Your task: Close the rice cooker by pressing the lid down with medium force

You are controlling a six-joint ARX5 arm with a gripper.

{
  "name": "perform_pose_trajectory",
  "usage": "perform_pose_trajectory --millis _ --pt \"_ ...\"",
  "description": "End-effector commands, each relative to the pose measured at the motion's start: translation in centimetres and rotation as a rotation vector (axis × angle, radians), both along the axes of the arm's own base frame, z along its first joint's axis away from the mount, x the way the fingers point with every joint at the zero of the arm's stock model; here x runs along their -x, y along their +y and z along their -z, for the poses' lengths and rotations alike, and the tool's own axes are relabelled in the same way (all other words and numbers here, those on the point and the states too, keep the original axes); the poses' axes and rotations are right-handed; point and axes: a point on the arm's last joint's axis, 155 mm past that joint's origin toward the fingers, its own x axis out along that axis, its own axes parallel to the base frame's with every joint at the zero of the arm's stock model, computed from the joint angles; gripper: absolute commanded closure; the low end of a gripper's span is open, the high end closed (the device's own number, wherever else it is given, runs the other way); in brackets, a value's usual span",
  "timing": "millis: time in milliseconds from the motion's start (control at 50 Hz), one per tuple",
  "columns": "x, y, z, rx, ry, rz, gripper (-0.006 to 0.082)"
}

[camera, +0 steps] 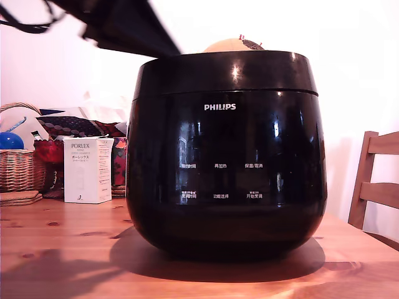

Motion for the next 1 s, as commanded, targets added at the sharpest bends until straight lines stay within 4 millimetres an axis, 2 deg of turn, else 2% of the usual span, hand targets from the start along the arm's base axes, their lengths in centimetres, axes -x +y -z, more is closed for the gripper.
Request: perform_pose_trajectory --millis 0,200,360,540,660,800,980 --pt "-1.0 1.1 -1.7 0.033 -0.058 -0.057 0.0790" --pt "-3.6 4.8 -8.4 0.109 -0.246 -0.227 0.0790" --pt "-5.1 9.1 -11.6 0.129 -0.340 -0.388 0.0790" --pt "-6.2 14.2 -13.6 0.084 -0.438 -0.554 0.0790" --pt "-6.5 16.8 -14.5 0.075 -0.471 -0.639 0.0790" --pt "-6.5 18.7 -15.2 0.075 -0.491 -0.699 0.0790" --pt "-6.5 19.4 -15.5 0.076 -0.500 -0.719 0.0790"
